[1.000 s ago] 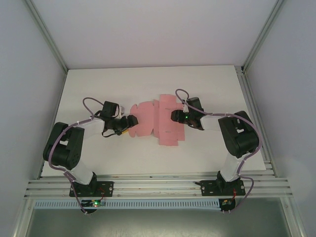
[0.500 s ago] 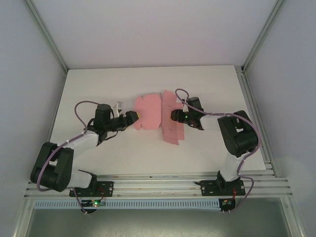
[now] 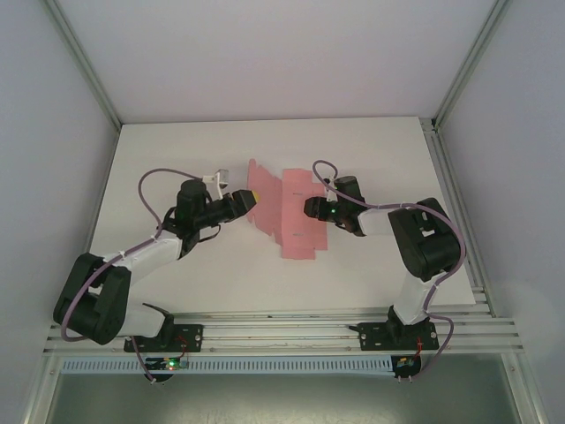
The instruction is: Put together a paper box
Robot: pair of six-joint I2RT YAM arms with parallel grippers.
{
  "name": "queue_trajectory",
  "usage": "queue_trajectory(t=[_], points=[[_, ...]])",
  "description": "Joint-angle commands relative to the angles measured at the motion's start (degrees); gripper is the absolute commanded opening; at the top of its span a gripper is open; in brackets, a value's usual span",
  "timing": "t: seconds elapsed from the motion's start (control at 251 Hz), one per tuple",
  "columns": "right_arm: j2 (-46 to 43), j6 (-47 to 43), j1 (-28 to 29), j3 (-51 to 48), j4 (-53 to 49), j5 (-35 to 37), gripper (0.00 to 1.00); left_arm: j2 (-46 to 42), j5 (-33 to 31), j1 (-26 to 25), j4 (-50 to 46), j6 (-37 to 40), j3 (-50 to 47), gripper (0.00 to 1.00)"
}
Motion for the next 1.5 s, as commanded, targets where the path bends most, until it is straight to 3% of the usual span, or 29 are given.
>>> queue_trajectory(t=[0.0,0.052,0.12,0.279,0.379,0.487,0.587,0.71,0.858,0.982,1.085,1.169,1.229,1.321,1.492], points=[[4.08,0.26,0.38,-4.43,-13.47,-1.44,0.48,0.84,-5.42,-1.74,-12.07,7.54,2.7,0.35],[4.02,0.0,0.39,-4.4,-13.38,-1.93,0.48,0.7,-6.83,-1.88,-13.43,7.69,3.08,0.16],[2.8,-0.41,0.43,-4.66,-12.55,-1.97,0.48,0.15,-8.32,-1.96,-15.09,8.29,3.25,0.0],[-7.56,-4.14,0.52,-4.31,-13.7,-2.08,0.55,-2.32,-9.96,-2.22,-20.24,11.96,4.8,0.0],[-18.14,-6.43,0.38,-3.9,-15.74,-2.3,0.66,-5.4,-7.56,-2.32,-17.97,13.95,4.48,0.0],[-29.64,-9.08,-0.53,-3.95,-19.1,-2.73,0.71,-10.95,-4.62,-2.31,-13.1,15.19,3.21,0.0],[-39.12,-8.35,-4.63,-7.21,-18.71,-5.17,0.82,-17.15,-0.97,-2.32,-8.28,15.63,1.87,0.0],[-48.87,-3.33,-10.9,-14.33,-9.49,-13.89,0.98,-24.2,6.41,-2.61,-0.46,15.54,1.02,0.0],[-57.41,-2.12,-12.06,-19.35,-1.57,-17.85,0.98,-31.9,7.77,-3.95,1.17,18.91,0.55,0.0],[-60.99,0.47,-12.9,-21.52,4.33,-19.97,0.98,-35.39,15.52,-5.39,6.73,19.58,0.05,0.0],[-61.14,1.24,-13.79,-21.91,8.44,-23.16,0.98,-38.4,12.49,-6.91,3.4,21.22,1.34,0.0],[-60.87,2.58,-13.91,-23.08,14.44,-25.92,0.89,-40.34,8.64,-7.24,2.32,21.71,1.02,0.0],[-61.2,4.62,-13.96,-23.94,18.68,-26.86,0.71,-41.39,4.81,-7.32,1.45,21.48,0.46,0.0],[-62.96,5.07,-14.0,-24.4,20.49,-26.89,0.53,-42.22,0.34,-7.36,-0.23,21.28,-0.18,0.0],[-66.66,5.51,-13.95,-24.02,21.94,-27.56,0.38,-41.78,-0.12,-7.34,-0.56,21.73,-1.16,0.0]])
